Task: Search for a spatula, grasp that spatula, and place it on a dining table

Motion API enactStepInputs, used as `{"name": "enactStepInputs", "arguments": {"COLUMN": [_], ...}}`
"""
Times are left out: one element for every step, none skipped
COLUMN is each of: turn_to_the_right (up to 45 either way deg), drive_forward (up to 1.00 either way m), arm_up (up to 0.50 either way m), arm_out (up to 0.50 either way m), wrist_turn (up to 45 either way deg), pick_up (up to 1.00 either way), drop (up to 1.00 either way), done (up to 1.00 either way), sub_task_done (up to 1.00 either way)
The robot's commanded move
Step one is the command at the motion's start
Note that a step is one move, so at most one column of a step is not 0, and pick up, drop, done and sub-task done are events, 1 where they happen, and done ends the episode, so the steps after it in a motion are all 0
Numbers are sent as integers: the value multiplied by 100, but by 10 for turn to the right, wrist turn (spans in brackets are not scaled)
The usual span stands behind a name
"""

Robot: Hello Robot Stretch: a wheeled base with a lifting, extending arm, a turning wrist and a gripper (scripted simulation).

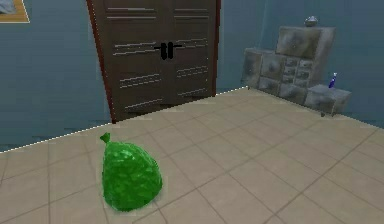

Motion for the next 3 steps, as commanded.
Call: {"name": "enactStepInputs", "arguments": {"turn_to_the_right": [0, 0, 0], "drive_forward": [0, 0, 0], "arm_up": [4, 0, 0], "arm_out": [0, -8, 0], "wrist_turn": [0, 0, 0], "pick_up": [0, 0, 0], "drop": [0, 0, 0], "done": [0, 0, 100], "sub_task_done": [0, 0, 0]}}
